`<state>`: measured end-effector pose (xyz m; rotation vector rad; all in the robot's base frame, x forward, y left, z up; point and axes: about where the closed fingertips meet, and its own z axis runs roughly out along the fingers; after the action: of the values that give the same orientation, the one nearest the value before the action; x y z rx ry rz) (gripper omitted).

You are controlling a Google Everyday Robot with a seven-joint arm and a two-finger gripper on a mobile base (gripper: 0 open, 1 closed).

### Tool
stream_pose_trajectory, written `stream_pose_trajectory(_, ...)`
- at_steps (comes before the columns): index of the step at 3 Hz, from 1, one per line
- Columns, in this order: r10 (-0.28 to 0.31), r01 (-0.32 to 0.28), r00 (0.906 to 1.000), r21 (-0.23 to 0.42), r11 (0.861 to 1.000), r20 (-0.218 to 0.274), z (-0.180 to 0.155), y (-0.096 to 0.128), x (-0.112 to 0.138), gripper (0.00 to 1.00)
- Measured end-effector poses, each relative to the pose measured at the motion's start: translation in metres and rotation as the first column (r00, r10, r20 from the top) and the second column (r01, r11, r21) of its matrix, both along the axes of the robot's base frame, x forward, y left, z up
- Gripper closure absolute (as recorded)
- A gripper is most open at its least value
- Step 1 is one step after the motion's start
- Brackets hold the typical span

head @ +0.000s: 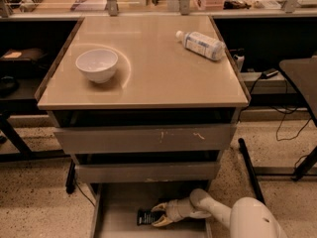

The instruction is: Pick rxbar blueberry from bottom drawer and place on counter

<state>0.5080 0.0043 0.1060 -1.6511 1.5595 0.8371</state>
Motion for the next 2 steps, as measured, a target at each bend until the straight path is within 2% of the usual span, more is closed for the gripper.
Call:
stream_pose_trajectory(1,-0.018,0.018,0.9983,-0.009,1.000,0.055,0.020,-0.010,0.002,1.00)
stream_pose_trajectory(2,-0.054,0.059,0.9830,-0.021,0.998,0.175,0.073,-0.044,-0.002,1.00)
